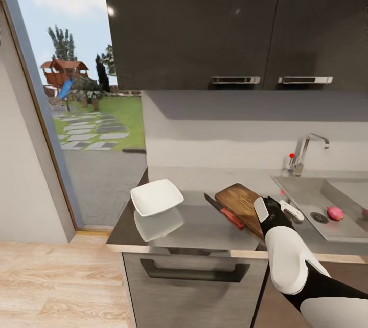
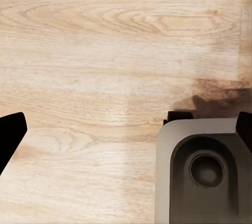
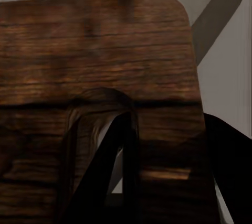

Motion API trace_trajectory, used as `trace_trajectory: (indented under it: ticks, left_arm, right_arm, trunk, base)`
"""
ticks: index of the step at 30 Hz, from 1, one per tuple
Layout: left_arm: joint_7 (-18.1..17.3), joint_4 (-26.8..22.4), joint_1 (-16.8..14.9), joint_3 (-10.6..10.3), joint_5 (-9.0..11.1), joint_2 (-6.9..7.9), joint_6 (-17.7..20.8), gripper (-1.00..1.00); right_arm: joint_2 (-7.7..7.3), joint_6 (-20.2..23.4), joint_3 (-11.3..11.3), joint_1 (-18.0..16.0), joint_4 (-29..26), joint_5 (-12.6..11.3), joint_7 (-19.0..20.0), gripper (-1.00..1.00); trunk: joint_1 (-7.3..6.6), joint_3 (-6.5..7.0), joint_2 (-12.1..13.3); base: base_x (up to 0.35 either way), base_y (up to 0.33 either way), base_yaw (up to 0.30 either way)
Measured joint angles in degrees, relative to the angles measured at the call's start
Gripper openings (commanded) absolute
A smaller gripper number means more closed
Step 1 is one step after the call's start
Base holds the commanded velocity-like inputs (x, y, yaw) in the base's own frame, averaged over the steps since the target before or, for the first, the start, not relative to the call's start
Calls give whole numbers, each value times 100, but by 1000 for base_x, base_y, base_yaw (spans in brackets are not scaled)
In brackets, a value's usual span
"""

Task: In the kitchen, take the Vidalia onion out of the sink, dice it on the chopping board with the paring knife, put the diced onion into the bowl on the countertop, then place both the paring knife and the chopping board into the sink.

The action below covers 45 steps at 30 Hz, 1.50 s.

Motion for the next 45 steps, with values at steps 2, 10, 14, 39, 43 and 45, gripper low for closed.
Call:
trace_trajectory:
  ticks: [2,10,14,39,43,45]
  left_arm:
    - [0,3,0,0,0,0,1,100]
    - [0,5,0,0,0,0,8,100]
    - [0,5,0,0,0,0,9,100]
    - [0,5,0,0,0,0,10,100]
    - [0,5,0,0,0,0,10,100]
    - [0,5,0,0,0,0,10,100]
  right_arm:
    - [0,3,2,1,0,1,0,-100]
    - [0,195,22,-4,-96,-5,-26,-100]
    - [0,218,28,-3,-97,-7,-26,-100]
    - [-6,536,498,-4,-118,-8,-2,-100]
    - [-37,797,713,-3,-326,-8,10,-100]
    - [-45,928,820,-5,-431,-8,12,-100]
  trunk:
    - [0,18,0]
    - [0,90,0]
    - [0,127,0]
    - [0,353,0]
    - [0,390,0]
    - [0,408,0]
  base:
    - [0,0,0]
    - [0,0,0]
    - [0,0,0]
    - [0,0,0]
    - [0,0,0]
    - [0,0,0]
